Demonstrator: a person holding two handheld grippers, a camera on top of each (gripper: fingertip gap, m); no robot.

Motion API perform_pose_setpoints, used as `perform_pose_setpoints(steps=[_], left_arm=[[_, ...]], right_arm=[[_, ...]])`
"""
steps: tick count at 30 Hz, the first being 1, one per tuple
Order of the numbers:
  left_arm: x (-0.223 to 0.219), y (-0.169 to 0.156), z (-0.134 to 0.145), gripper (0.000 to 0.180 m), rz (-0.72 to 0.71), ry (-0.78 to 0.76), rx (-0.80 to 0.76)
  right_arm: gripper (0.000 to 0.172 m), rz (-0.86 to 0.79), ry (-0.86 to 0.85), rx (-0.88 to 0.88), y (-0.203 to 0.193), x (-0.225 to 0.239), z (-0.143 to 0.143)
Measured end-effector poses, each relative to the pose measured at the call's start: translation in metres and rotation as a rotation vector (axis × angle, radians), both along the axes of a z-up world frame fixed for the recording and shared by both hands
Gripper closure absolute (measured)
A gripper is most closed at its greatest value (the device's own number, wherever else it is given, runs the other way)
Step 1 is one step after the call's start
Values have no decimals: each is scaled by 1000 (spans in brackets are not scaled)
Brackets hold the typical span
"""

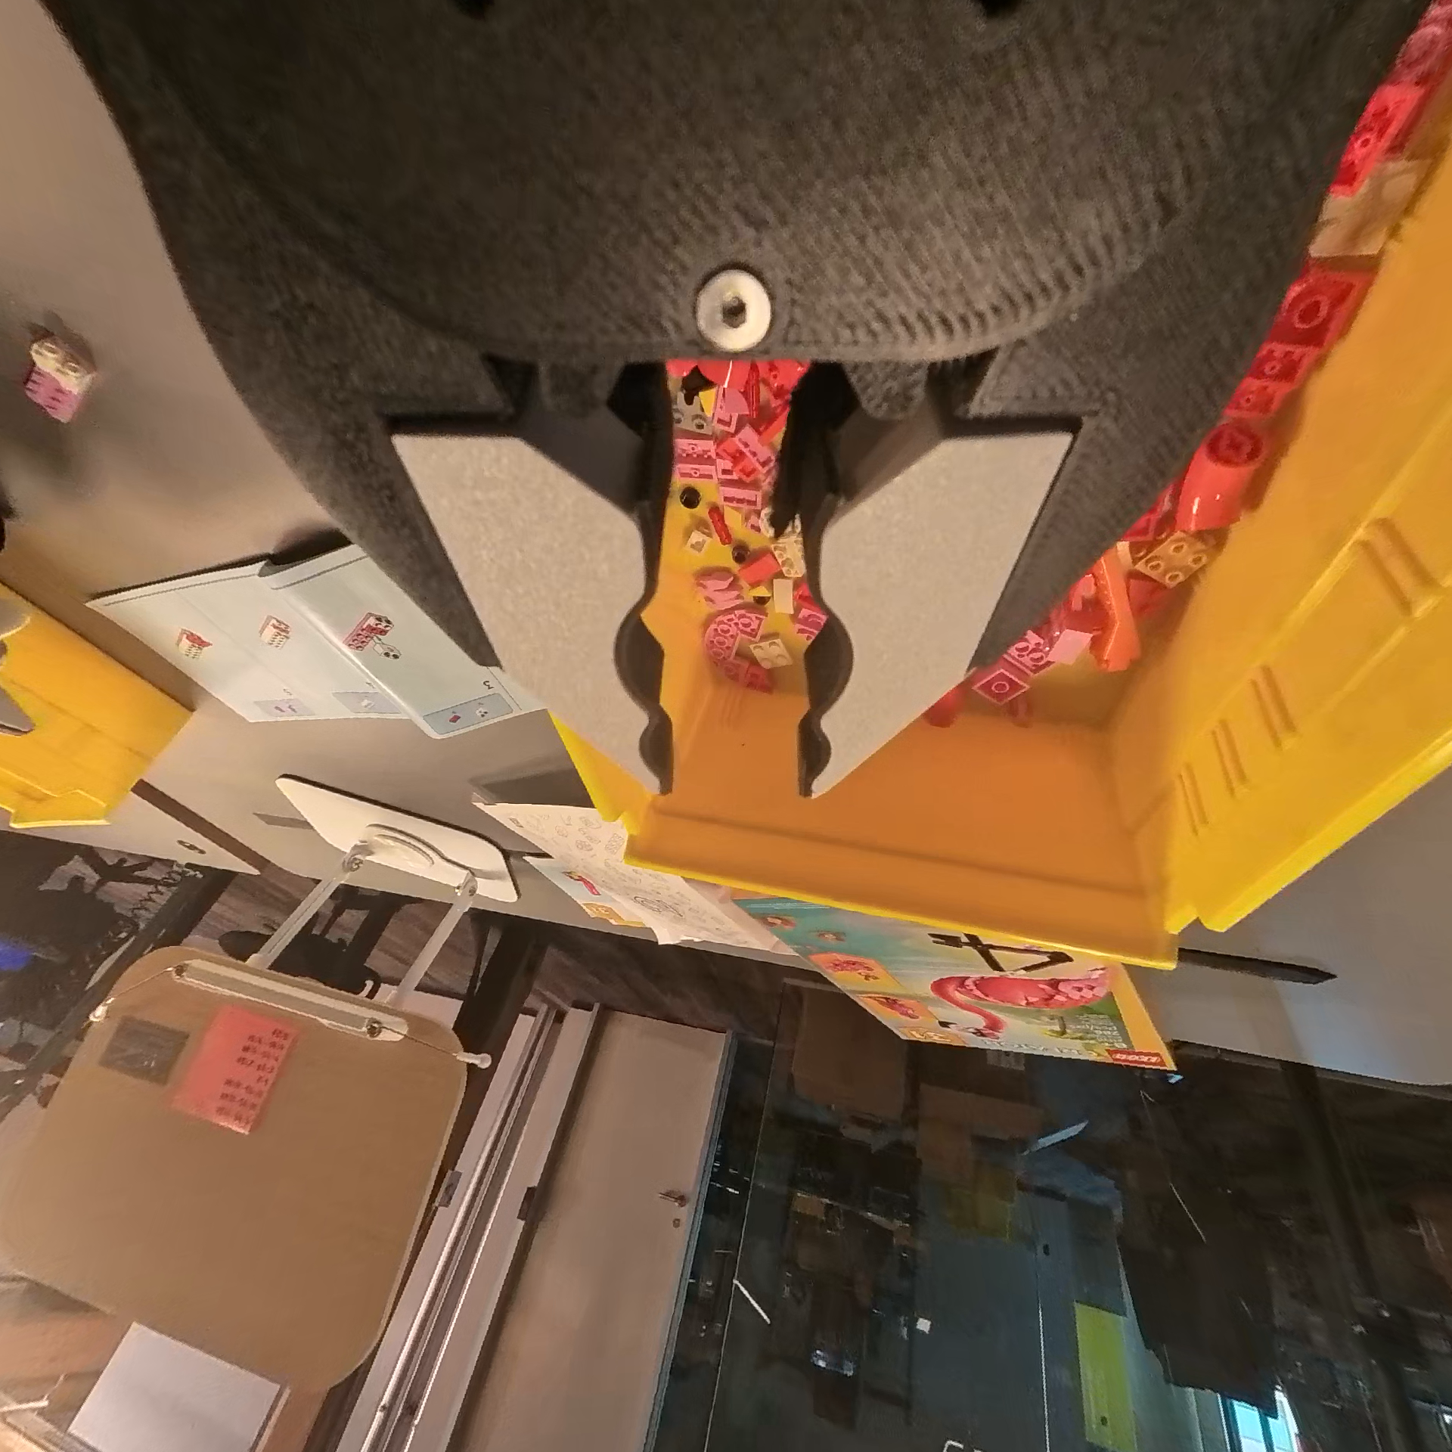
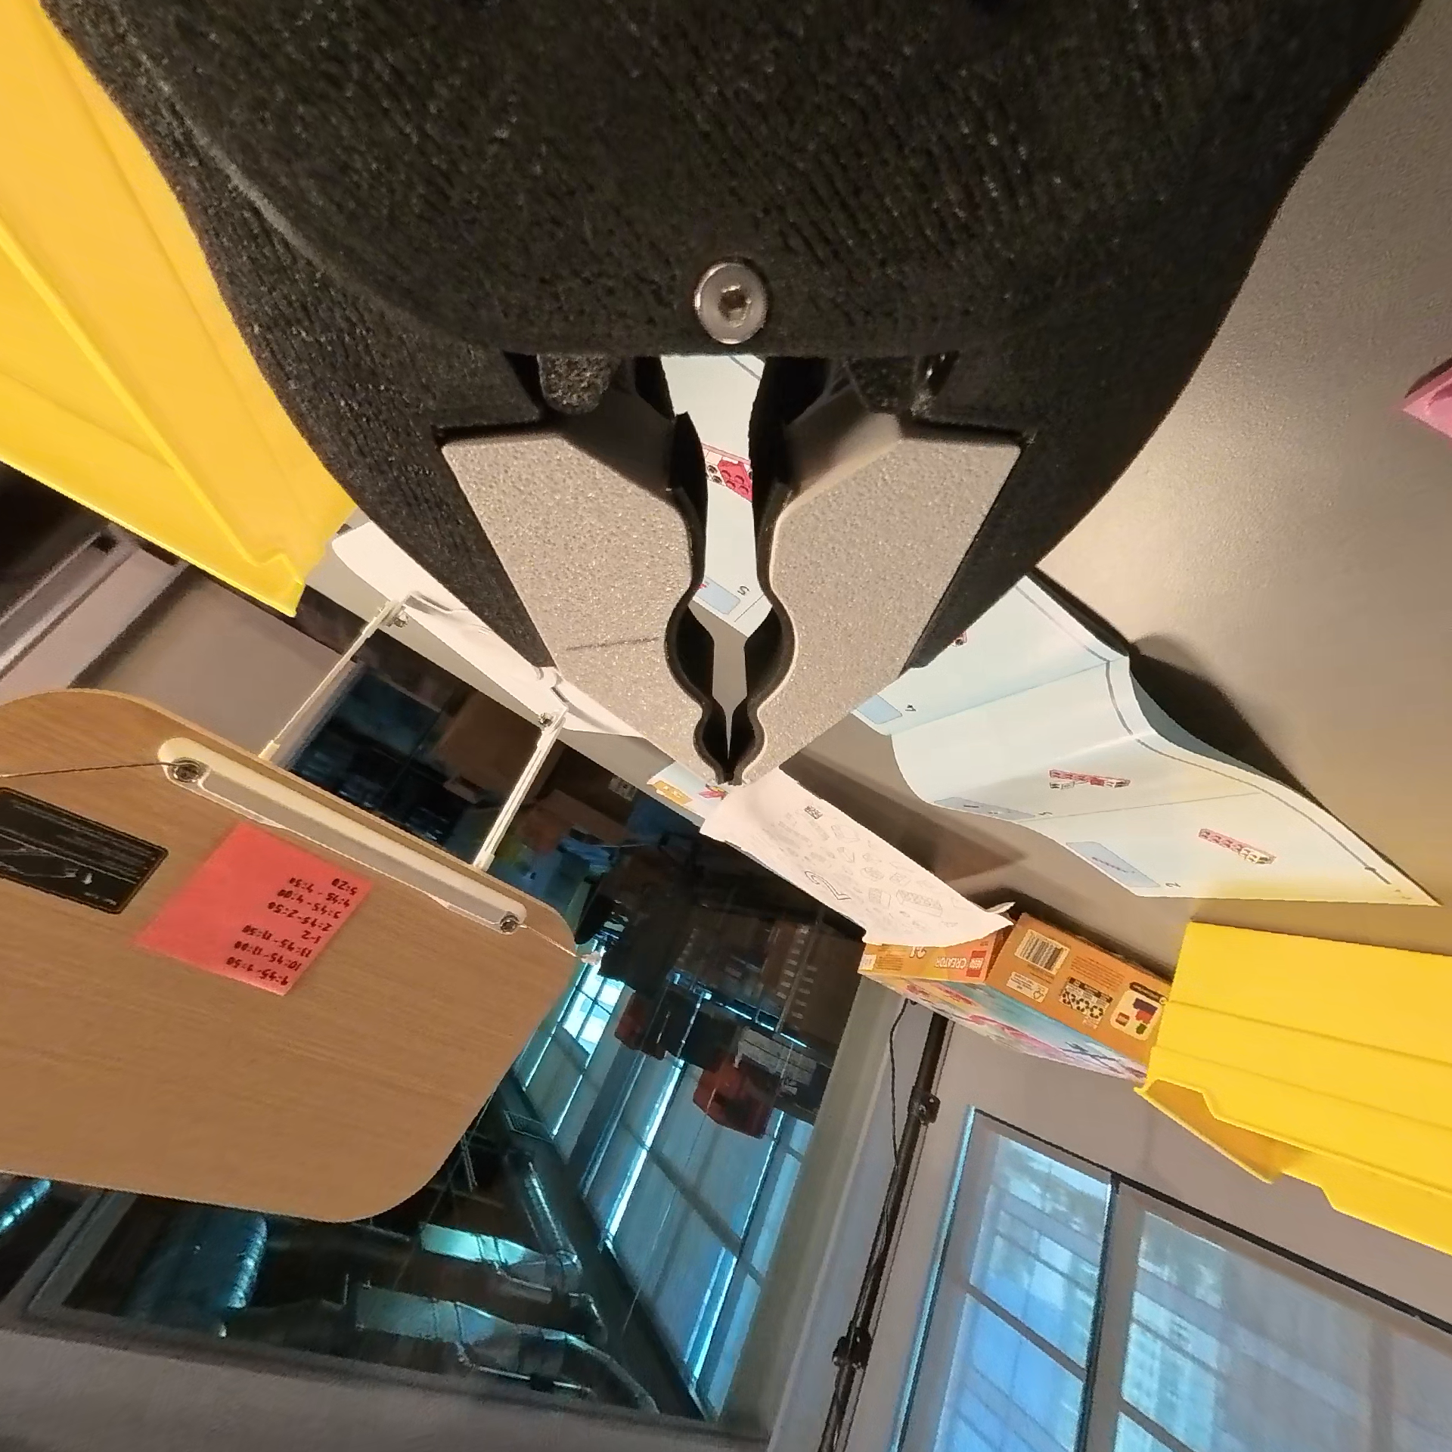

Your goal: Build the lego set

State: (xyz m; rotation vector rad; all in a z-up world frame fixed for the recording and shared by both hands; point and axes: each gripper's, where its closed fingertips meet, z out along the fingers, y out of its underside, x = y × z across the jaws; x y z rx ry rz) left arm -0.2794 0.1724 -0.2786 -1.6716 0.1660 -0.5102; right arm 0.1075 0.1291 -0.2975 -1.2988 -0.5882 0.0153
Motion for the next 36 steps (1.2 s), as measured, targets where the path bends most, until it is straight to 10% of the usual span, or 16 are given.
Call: perform_pose_setpoints(steps=[11, 27, 30, 36], left_arm=[[-30, -9, 27, 145, -22, -224, 30], [-70, -5, 19, 151, 19, -4, -90], [-54, -5, 7, 152, -106, 165, -144], [-52, 18, -50, 151, -391, 989, -319]], right_arm=[[172, -3, 15, -2, 1, 3, 1], [172, -23, 28, -1, 3, 8, 2], [172, -26, 26, -2, 3, 8, 2], [172, -28, 1, -2, 3, 5, 0]])
